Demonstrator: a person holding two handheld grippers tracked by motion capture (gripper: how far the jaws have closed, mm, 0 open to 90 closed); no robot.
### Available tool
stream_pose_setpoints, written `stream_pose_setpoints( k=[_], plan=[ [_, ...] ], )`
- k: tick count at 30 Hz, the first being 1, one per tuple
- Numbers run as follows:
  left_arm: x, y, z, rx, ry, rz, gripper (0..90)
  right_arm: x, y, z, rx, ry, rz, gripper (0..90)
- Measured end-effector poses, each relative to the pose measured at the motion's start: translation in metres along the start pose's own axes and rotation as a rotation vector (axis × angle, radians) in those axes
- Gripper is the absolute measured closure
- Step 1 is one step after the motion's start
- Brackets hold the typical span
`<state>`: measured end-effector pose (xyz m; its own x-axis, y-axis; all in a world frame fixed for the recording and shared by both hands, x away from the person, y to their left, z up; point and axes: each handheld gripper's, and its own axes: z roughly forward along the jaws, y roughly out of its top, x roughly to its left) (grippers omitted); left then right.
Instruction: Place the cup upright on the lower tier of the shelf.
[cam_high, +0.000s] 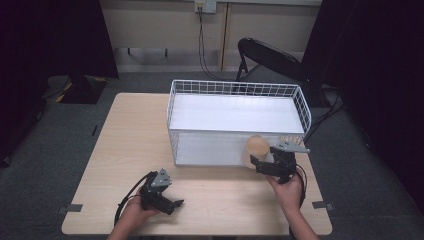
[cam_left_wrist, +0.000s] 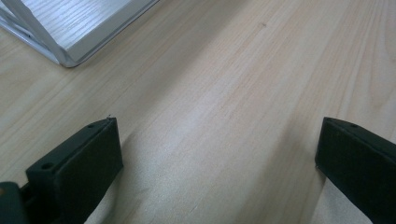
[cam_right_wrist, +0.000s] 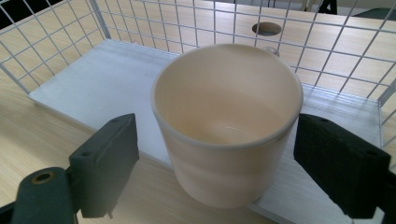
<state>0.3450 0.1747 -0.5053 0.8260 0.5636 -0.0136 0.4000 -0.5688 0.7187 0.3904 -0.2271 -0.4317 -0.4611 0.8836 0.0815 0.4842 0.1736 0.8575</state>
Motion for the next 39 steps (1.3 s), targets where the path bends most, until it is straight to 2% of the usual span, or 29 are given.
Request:
stream_pose_setpoints(
  k=[7, 22, 39],
  plan=[
    [0.0000, 0.0000, 0.0000, 0.000, 0.000, 0.000, 0.0, -0.0010, 0.0014, 0.0039, -0.002, -0.022, -0.025, 15.3],
    [0.0000, 0.0000, 0.0000, 0.000, 0.000, 0.000, 0.0, -0.0001, 0.0025, 0.0073, 0.013, -0.044, -0.041, 18.2],
    [0.0000, 0.0000, 0.0000, 0.000, 0.000, 0.000, 0.0, 0.0001, 0.0048, 0.0059, 0.028, -0.049, -0.068, 37.1]
  ],
)
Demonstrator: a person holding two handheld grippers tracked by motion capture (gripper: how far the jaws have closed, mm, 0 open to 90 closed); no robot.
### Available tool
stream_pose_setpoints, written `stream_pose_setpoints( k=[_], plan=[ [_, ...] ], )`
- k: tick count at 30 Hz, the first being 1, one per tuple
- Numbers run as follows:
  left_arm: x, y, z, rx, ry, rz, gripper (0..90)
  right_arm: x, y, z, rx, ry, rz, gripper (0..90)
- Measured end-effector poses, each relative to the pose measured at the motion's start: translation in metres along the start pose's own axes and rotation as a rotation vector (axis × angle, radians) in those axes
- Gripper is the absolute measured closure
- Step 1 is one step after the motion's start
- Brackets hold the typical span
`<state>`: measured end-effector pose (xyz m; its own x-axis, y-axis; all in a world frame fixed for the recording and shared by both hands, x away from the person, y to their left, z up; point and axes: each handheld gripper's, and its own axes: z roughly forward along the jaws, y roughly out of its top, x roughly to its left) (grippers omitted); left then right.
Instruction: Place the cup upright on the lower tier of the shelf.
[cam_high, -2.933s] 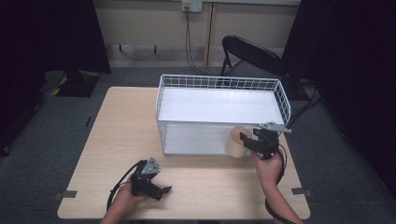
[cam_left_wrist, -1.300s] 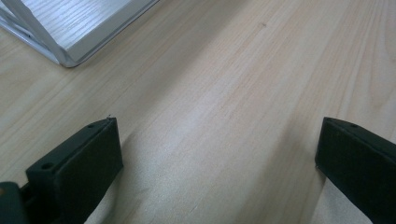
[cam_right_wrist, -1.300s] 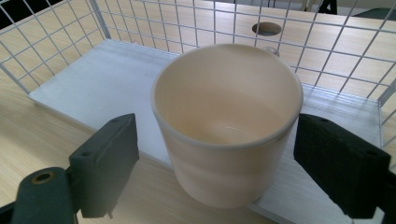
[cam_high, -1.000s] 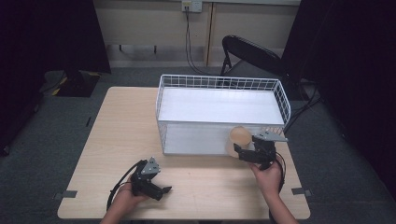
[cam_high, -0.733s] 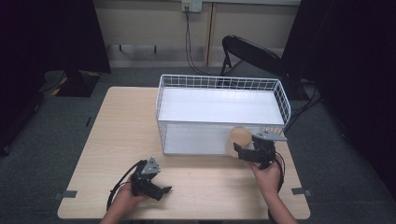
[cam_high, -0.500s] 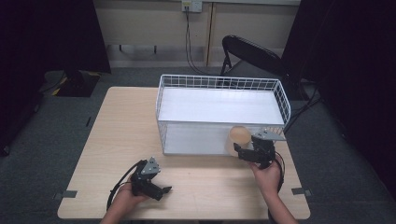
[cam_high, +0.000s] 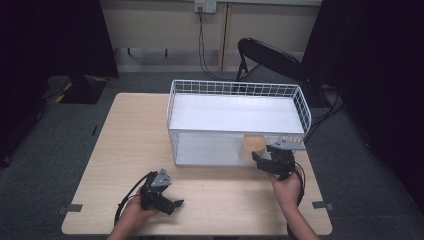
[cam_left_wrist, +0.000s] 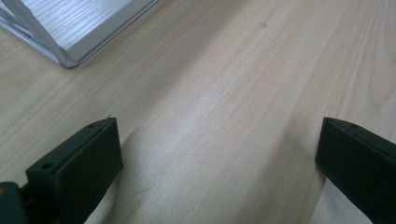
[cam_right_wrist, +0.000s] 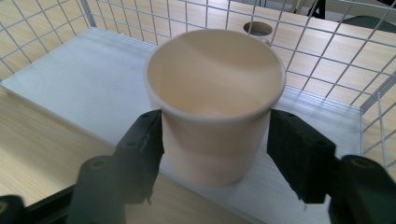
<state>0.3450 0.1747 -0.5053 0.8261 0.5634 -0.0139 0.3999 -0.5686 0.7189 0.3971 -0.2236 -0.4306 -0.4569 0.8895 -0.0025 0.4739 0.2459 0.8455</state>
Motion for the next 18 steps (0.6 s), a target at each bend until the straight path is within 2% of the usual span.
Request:
stream_pose_setpoints(
  k=[1, 7, 18],
  plan=[
    [0.0000, 0.0000, 0.0000, 0.000, 0.000, 0.000, 0.0, 0.0006, 0.0002, -0.0003, 0.001, -0.003, -0.003, 41.9],
    [0.0000, 0.0000, 0.0000, 0.000, 0.000, 0.000, 0.0, 0.0013, 0.0022, -0.0003, 0.002, -0.004, -0.018, 47.9],
    [0.0000, 0.0000, 0.0000, 0.000, 0.000, 0.000, 0.0, 0.0006, 0.0032, -0.0003, 0.001, 0.003, -0.017, 57.2]
  ],
)
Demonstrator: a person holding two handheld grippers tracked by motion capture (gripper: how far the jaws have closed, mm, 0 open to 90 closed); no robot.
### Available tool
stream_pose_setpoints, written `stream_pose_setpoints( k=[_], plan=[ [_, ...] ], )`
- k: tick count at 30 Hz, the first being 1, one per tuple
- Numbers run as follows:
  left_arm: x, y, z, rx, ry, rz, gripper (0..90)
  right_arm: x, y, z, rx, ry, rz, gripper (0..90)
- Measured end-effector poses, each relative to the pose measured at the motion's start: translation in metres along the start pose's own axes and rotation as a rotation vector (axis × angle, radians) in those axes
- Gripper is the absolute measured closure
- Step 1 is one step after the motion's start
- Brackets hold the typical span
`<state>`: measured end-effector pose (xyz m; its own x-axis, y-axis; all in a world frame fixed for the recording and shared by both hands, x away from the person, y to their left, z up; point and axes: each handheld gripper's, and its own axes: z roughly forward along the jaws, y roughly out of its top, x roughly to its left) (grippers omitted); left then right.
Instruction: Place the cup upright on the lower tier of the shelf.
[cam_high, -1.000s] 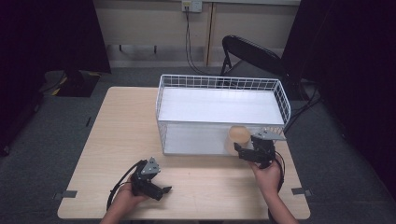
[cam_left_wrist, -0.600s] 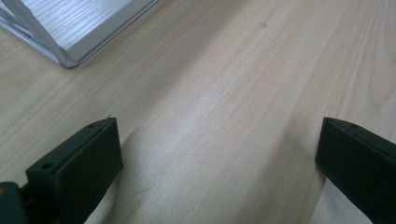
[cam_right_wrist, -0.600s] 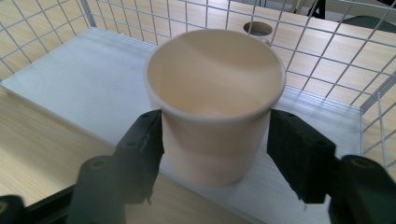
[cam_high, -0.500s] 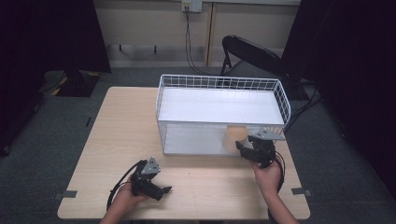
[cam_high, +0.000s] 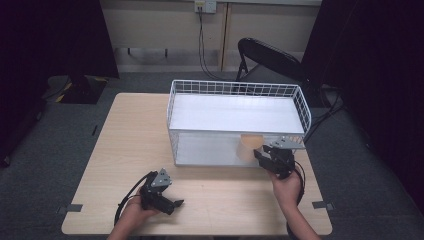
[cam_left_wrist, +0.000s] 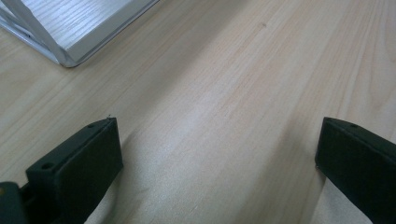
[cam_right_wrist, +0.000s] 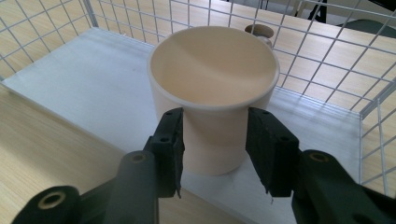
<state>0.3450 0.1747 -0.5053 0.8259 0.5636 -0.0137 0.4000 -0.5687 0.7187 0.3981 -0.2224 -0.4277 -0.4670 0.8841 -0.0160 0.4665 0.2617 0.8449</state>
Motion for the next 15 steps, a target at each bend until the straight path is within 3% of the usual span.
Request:
stream_pose_setpoints(
  k=[15],
  plan=[
    [0.0000, 0.0000, 0.0000, 0.000, 0.000, 0.000, 0.0, -0.0026, 0.0008, 0.0004, -0.004, 0.004, 0.002, 67.2]
  ],
)
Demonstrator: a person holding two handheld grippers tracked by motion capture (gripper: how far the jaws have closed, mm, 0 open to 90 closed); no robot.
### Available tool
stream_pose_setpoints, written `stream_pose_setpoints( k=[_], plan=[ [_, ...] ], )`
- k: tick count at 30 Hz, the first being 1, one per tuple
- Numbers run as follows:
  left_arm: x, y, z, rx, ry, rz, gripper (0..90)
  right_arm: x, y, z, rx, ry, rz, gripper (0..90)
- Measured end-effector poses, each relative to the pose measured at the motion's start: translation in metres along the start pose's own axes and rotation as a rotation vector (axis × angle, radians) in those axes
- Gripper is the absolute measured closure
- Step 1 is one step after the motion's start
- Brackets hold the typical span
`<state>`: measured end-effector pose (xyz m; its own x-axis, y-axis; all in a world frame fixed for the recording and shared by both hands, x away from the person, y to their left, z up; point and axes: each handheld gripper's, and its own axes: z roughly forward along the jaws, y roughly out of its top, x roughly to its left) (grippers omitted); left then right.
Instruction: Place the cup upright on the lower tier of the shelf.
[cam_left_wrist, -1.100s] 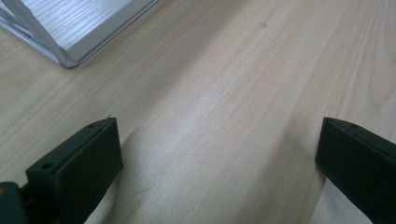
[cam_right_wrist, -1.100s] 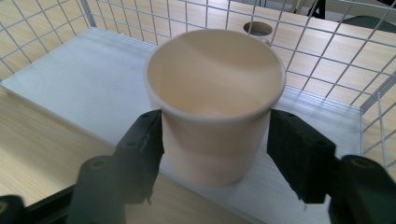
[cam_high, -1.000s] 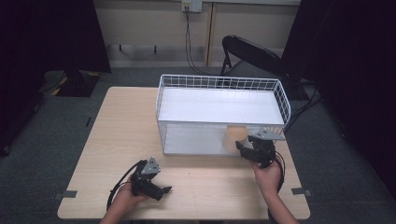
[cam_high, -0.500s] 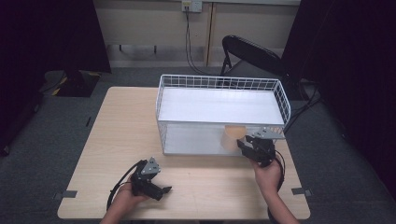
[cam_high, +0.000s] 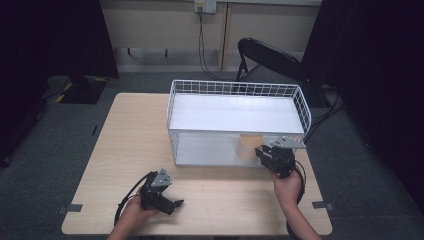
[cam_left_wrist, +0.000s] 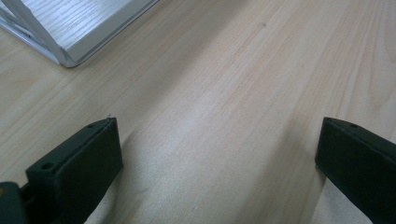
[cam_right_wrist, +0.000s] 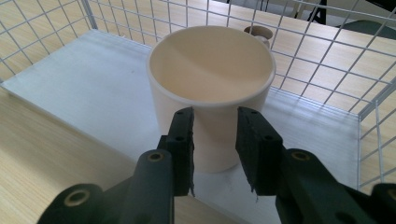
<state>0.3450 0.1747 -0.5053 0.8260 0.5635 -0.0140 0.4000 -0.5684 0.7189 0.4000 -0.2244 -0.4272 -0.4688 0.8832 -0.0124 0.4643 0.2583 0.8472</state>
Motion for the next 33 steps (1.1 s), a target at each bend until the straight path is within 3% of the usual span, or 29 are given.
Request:
stream_pose_setpoints(
  k=[7, 8, 9, 10, 11, 14, 15, 20, 33],
  plan=[
    [0.000, 0.000, 0.000, 0.000, 0.000, 0.000, 0.0, -0.002, -0.001, -0.001, -0.002, 0.004, 0.005, 66.2],
    [0.000, 0.000, 0.000, 0.000, 0.001, 0.000, 0.0, -0.002, -0.001, -0.001, -0.002, 0.005, 0.011, 58.4],
    [0.000, 0.000, 0.000, 0.000, 0.002, -0.001, 0.0, -0.002, -0.001, -0.001, -0.002, 0.005, 0.011, 58.4],
    [0.000, 0.000, 0.000, 0.001, 0.001, -0.004, 0.0, -0.003, -0.002, -0.001, -0.001, 0.012, 0.021, 49.5],
    [0.000, 0.000, 0.000, 0.001, 0.001, -0.004, 0.0, -0.003, -0.002, -0.001, -0.001, 0.012, 0.021, 49.5],
    [-0.001, 0.000, 0.000, 0.001, 0.004, -0.005, 0.0, -0.003, -0.004, -0.002, -0.009, 0.017, 0.028, 32.9],
    [-0.001, 0.000, 0.000, 0.001, 0.004, -0.006, 0.0, -0.003, -0.004, -0.002, -0.009, 0.017, 0.028, 32.9],
    [-0.001, 0.000, 0.000, 0.001, 0.005, -0.007, 0.0, 0.000, -0.004, -0.002, -0.003, 0.036, 0.023, 15.7],
    [-0.001, 0.000, 0.000, 0.001, 0.005, -0.007, 0.0, 0.001, -0.013, -0.011, 0.011, 0.078, 0.006, 13.0]
  ],
)
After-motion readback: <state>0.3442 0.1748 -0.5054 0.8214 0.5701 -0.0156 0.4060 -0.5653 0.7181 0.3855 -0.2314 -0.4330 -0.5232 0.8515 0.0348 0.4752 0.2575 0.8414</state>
